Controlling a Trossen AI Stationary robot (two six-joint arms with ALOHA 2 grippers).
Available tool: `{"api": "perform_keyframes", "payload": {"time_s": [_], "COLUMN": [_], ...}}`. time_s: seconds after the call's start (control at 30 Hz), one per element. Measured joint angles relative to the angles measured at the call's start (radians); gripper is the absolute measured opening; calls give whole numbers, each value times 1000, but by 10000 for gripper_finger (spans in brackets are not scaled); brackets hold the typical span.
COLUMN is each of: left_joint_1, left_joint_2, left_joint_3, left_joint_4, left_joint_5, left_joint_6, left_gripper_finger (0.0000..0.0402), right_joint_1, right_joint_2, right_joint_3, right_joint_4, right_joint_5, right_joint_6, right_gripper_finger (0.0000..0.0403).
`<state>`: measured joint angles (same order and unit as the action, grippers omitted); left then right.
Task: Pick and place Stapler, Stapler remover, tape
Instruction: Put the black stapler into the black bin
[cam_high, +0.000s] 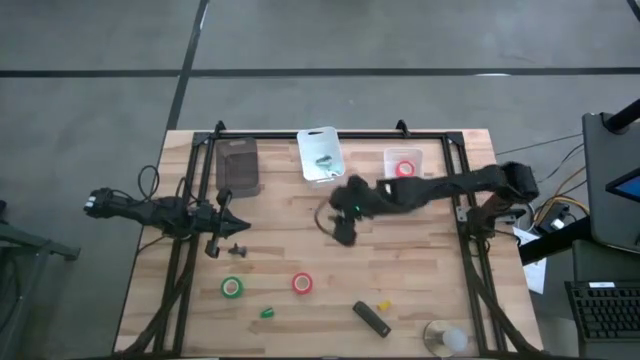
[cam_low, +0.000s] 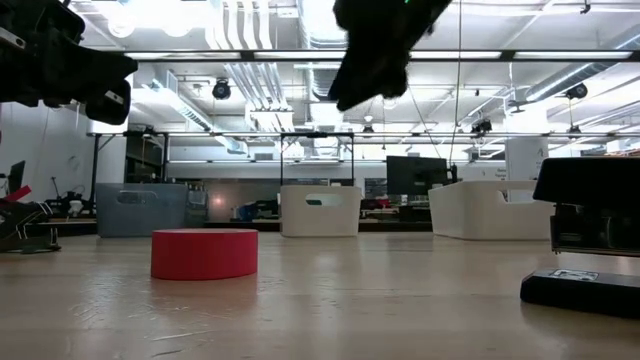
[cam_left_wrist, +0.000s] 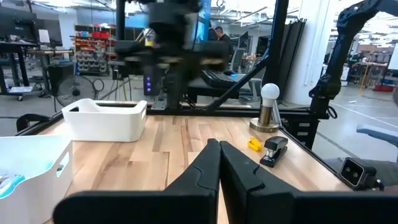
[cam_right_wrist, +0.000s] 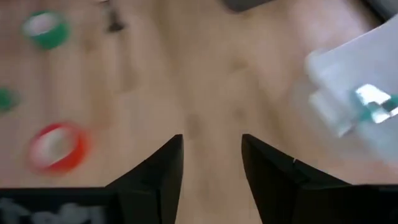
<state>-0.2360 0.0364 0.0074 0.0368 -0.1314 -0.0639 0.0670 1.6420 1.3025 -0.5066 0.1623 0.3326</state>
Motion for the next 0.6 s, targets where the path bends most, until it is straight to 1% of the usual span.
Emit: {"api": "perform_keyframes", "payload": {"time_s": [0.1, 0.2, 0.33, 0.47, 0.6], "left_joint_1": [0, 0, 0, 0, 0], "left_joint_2": [0, 0, 0, 0, 0], "left_joint_3": [0, 0, 0, 0, 0], "left_joint_4": [0, 0, 0, 0, 0], "left_joint_5": [0, 0, 0, 0, 0], "left_joint_6": [0, 0, 0, 0, 0], "left_gripper_finger": [10, 10, 10, 10, 10], "right_joint_1": [105, 222, 364, 490, 595], "right_joint_2": [-40, -67, -74, -48, 13], "right_joint_3": [0, 0, -1, -1, -1], "right_joint_4": [-93, -171, -218, -229, -213], "right_joint_5": [-37, -36, -35, -36, -37], "right_joint_6": [103, 207, 365, 572, 748], "right_gripper_finger": [166, 168, 169, 170, 173]}}
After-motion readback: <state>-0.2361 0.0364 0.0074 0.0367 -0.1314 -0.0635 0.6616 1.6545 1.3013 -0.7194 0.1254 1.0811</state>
